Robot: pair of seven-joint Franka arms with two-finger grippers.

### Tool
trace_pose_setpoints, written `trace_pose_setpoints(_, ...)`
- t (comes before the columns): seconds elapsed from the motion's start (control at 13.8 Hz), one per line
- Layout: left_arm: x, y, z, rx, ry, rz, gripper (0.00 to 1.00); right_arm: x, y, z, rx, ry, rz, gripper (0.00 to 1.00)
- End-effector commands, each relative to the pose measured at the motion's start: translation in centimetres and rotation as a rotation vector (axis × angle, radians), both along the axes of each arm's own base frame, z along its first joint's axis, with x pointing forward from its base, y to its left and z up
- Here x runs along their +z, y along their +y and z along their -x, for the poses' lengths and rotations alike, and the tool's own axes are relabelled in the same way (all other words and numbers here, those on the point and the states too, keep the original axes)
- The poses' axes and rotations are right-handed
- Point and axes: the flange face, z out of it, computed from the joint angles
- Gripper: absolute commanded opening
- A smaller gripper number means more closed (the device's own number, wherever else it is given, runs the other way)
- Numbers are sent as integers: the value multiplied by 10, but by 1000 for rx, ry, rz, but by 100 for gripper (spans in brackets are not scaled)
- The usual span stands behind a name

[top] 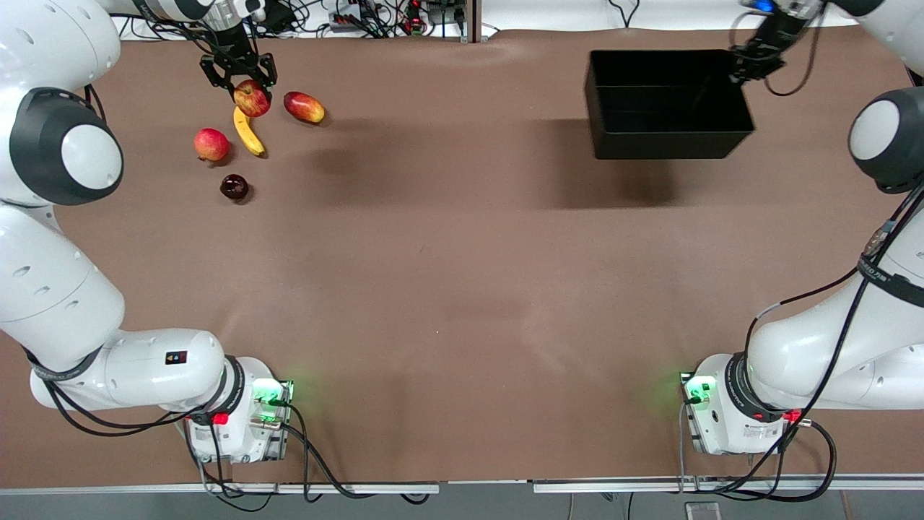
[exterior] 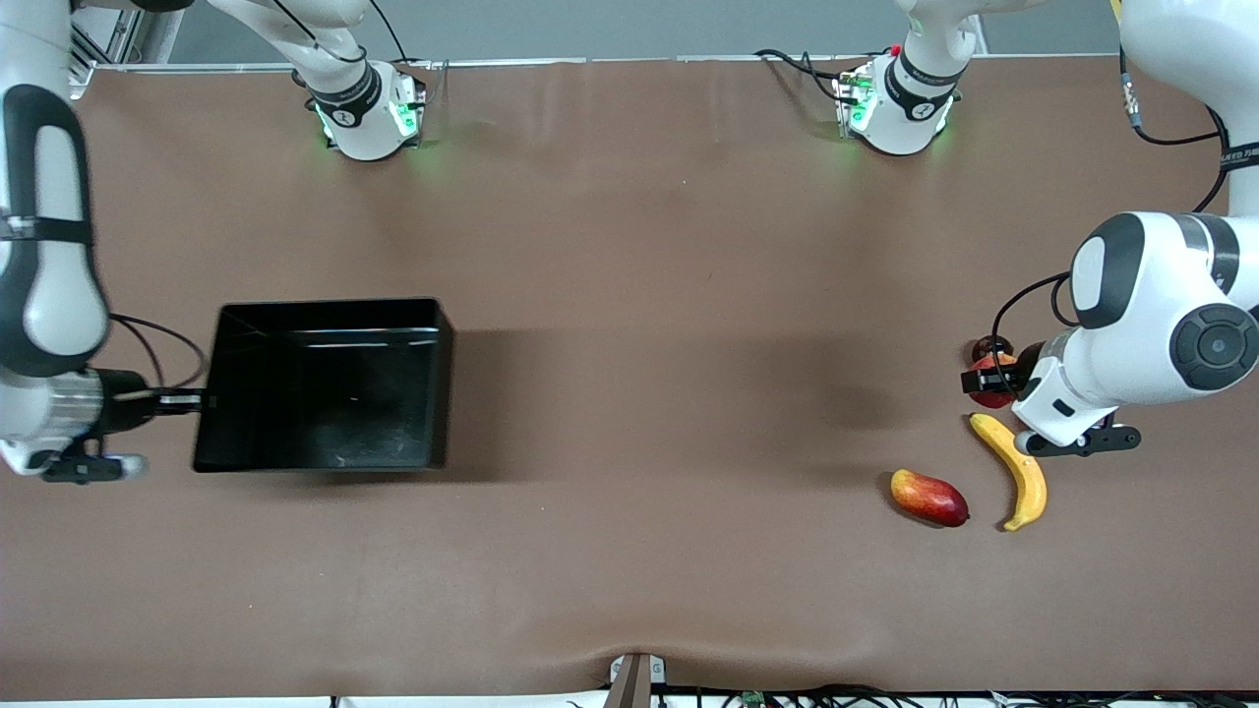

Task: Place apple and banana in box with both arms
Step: 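Close the left gripper on the apple while the right gripper pushes the box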

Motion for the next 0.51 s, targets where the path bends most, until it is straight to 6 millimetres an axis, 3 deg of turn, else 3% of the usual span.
trace_pose_setpoints(0.0, 13, -1, 2, 4, -6, -8, 0, 17, 72, 3, -22, 26, 5, 0)
trace_pose_setpoints(0.22, 27, -10, 9, 16, 3, -10, 0, 19, 159, 10, -40, 47, 8, 0)
trace_pose_setpoints(0.43, 46, -38, 21, 40, 4, -21, 0, 18, 236, 17, -104, 39, -38, 0)
